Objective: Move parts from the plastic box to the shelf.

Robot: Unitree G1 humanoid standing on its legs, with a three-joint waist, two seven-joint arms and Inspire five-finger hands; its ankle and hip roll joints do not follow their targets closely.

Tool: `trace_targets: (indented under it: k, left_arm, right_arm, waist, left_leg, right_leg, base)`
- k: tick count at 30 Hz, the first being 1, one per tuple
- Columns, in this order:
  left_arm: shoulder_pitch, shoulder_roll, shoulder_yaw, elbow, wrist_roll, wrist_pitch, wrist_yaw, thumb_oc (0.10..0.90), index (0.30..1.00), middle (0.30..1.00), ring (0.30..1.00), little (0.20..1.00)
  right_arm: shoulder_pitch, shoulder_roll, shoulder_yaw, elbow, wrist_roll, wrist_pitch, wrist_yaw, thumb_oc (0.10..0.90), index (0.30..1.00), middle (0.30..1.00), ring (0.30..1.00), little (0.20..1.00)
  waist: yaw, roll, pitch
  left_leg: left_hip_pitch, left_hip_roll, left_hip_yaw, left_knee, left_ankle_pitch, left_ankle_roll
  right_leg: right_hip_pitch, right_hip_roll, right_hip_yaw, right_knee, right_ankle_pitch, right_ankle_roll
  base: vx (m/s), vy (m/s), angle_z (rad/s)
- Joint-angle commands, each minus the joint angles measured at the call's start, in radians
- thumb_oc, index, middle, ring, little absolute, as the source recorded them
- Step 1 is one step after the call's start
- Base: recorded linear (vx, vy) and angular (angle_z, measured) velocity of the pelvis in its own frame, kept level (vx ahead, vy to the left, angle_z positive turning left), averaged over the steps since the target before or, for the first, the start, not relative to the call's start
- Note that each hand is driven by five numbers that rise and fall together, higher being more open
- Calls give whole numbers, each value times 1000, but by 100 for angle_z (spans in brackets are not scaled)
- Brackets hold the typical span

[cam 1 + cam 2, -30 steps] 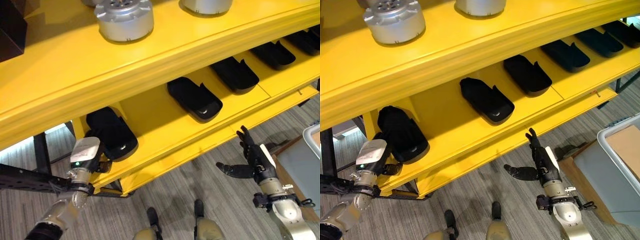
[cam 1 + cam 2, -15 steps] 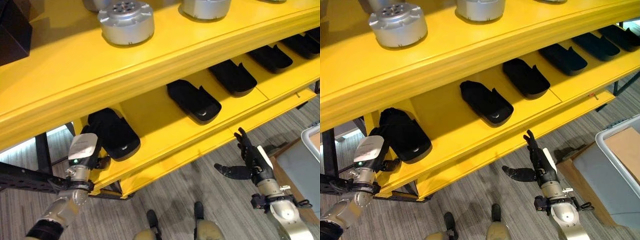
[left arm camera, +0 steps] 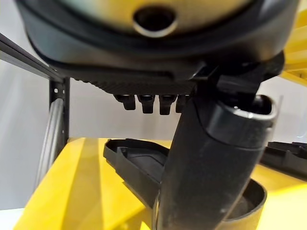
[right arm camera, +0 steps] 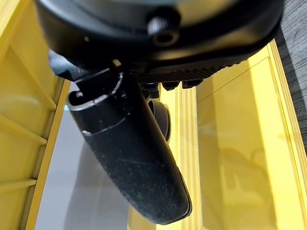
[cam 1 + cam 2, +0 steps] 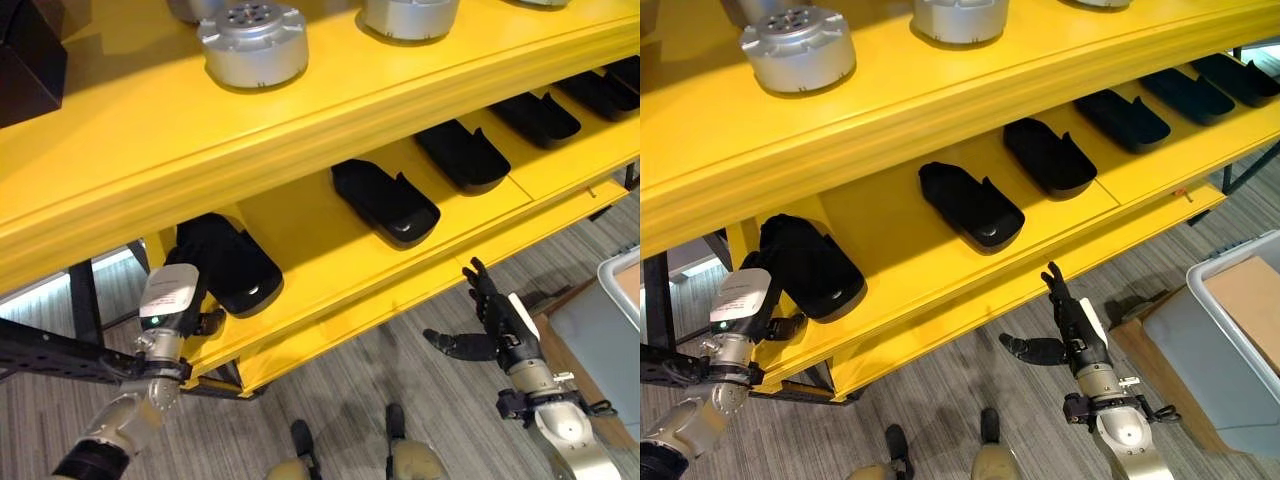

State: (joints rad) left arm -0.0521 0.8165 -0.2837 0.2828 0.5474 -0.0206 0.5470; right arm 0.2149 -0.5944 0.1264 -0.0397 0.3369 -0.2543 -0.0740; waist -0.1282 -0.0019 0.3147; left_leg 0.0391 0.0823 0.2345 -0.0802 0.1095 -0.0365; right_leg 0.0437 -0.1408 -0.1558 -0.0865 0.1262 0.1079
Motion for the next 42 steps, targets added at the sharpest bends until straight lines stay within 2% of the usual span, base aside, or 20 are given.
trace_targets:
  k: [1,4,8,12,13,14,17,18,20,21,22,23,24,25,26,27,31,32,37,42]
  left_arm:
    - [-48,64,93,-33,48,-24,186,900,1000,1000,1000,1000]
    - [-37,64,102,-40,49,-27,193,900,1000,1000,1000,1000]
    - [132,41,256,-162,61,-94,251,900,1000,1000,1000,1000]
    - [197,32,322,-228,51,-144,264,900,1000,1000,1000,1000]
    - [257,14,381,-313,15,-189,233,900,1000,1000,1000,1000]
    - [262,12,386,-320,5,-194,225,900,1000,1000,1000,1000]
    - [306,-13,424,-395,-83,-287,109,900,1000,1000,1000,1000]
    - [334,-27,432,-443,-160,-344,-1,900,1000,1000,1000,1000]
    - [352,-34,438,-477,-198,-359,-58,900,1000,1000,1000,1000]
    - [378,-40,427,-534,-338,-442,-246,900,1000,1000,1000,1000]
    - [382,-40,428,-540,-369,-448,-280,900,1000,1000,1000,1000]
    - [388,-40,415,-561,-507,-458,-408,900,1000,1000,1000,1000]
    - [390,-40,413,-568,-556,-457,-455,900,1000,1000,1000,1000]
    - [394,-48,399,-590,-714,-447,-622,900,1000,1000,1000,1000]
    - [396,-52,389,-602,-787,-435,-704,900,1000,1000,1000,1000]
    - [398,-52,347,-629,-958,-391,-847,900,1000,1000,1000,1000]
    - [368,-33,260,-634,-1217,-340,-1037,900,1000,1000,1000,1000]
    - [349,-25,225,-617,-1313,-306,-1152,900,1000,1000,1000,1000]
    - [276,-14,95,-570,-1504,-184,-1452,900,1000,1000,1000,1000]
    - [228,-65,6,-522,-1592,-150,-1622,900,1000,1000,1000,1000]
  right_arm:
    - [-64,-19,-19,-134,15,-115,-2,900,1000,1000,1000,1000]
    - [-61,-18,-20,-136,13,-116,-1,900,1000,1000,1000,1000]
    - [-22,-9,-37,-164,-7,-137,14,900,1000,1000,1000,1000]
    - [-10,-14,-41,-185,-5,-135,21,900,1000,1000,1000,1000]
    - [8,-14,-50,-207,9,-133,41,900,1000,1000,1000,1000]
    - [9,-14,-50,-209,10,-133,44,900,1000,1000,1000,1000]
    - [20,-10,-50,-233,22,-122,62,900,1000,1000,1000,1000]
    - [28,-10,-49,-248,35,-116,78,900,1000,1000,1000,1000]
    - [32,-13,-50,-259,42,-109,84,900,1000,1000,1000,1000]
    - [40,-23,-52,-279,57,-101,101,900,1000,1000,1000,1000]
    - [41,-24,-53,-281,59,-101,105,900,1000,1000,1000,1000]
    - [45,-32,-55,-290,71,-99,113,900,1000,1000,1000,1000]
    - [46,-35,-56,-293,75,-98,116,900,1000,1000,1000,1000]
    - [50,-40,-57,-299,83,-99,126,900,1000,1000,1000,1000]
    - [50,-42,-56,-301,85,-102,132,900,1000,1000,1000,1000]
    - [38,-52,-45,-299,92,-106,142,900,1000,1000,1000,1000]
    - [-17,-89,-3,-267,115,-117,141,900,1000,1000,1000,1000]
    - [-50,-104,25,-237,116,-138,144,900,1000,1000,1000,1000]
    - [-184,-103,121,-157,75,-161,92,900,1000,1000,1000,1000]
    - [-293,-43,191,-51,37,-170,60,900,1000,1000,1000,1000]
  waist:
    - [14,-20,-77]
    - [15,-20,-79]
    - [53,-17,-89]
    - [65,-18,-92]
    - [83,-18,-96]
    - [84,-19,-97]
    - [103,-17,-102]
    - [115,-16,-106]
    - [120,-16,-108]
    - [132,-13,-111]
    - [132,-13,-112]
    - [135,-12,-113]
    - [136,-12,-113]
    - [139,-10,-112]
    - [140,-9,-116]
    - [141,-6,-117]
    - [143,-1,-123]
    - [145,2,-128]
    - [148,12,-134]
    - [158,21,-142]
  left_leg:
    - [-4,-2,39,122,-165,1]
    - [-4,-2,38,122,-165,1]
    - [1,-6,18,114,-167,-2]
    - [4,-9,7,109,-167,-2]
    - [7,-13,-5,100,-166,-3]
    - [7,-13,-6,99,-166,-3]
    - [10,-18,-20,91,-166,-4]
    - [11,-18,-26,85,-164,-5]
    - [13,-19,-29,80,-163,-5]
    - [17,-21,-35,70,-162,-4]
    - [18,-21,-36,69,-162,-4]
    - [20,-22,-37,64,-162,-3]
    - [21,-23,-38,63,-162,-3]
    - [28,-23,-39,60,-164,-2]
    - [24,-23,-40,58,-161,-1]
    - [28,-23,-40,53,-158,-2]
    - [39,-24,-40,44,-155,-1]
    - [41,-25,-42,43,-156,-1]
    - [51,-27,-43,34,-154,1]
    - [63,-32,-47,22,-156,5]
  right_leg:
    - [-11,8,-31,82,-156,26]
    - [-10,7,-32,82,-156,26]
    - [6,1,-47,71,-159,24]
    - [14,-2,-56,67,-160,24]
    - [21,-5,-67,63,-162,25]
    - [22,-5,-69,63,-162,25]
    - [30,-7,-81,59,-164,27]
    - [35,-9,-91,56,-164,28]
    - [38,-10,-97,54,-164,30]
    - [44,-10,-106,51,-164,32]
    - [45,-10,-107,51,-163,32]
    - [46,-10,-110,50,-163,33]
    - [48,-10,-111,49,-162,33]
    - [55,-11,-116,47,-164,35]
    - [52,-11,-117,45,-161,36]
    - [55,-11,-120,44,-157,39]
    - [64,-12,-127,41,-153,42]
    - [65,-13,-128,42,-155,43]
    - [71,-15,-134,45,-153,40]
    - [80,-18,-136,43,-156,36]
  base:
    - [0,0,0]
    - [0,-6,2]
    - [0,-21,3]
    - [-11,-14,16]
    - [-21,-23,13]
    - [-25,-25,17]
    - [-17,-13,16]
    - [-17,-10,19]
    - [-18,-7,18]
    - [-20,0,14]
    - [-25,6,15]
    - [-13,7,15]
    - [-12,9,17]
    - [-13,8,15]
    - [-21,17,10]
    - [-23,21,4]
    - [-3,25,2]
    - [-7,35,1]
    - [-10,41,2]
    - [-4,57,4]
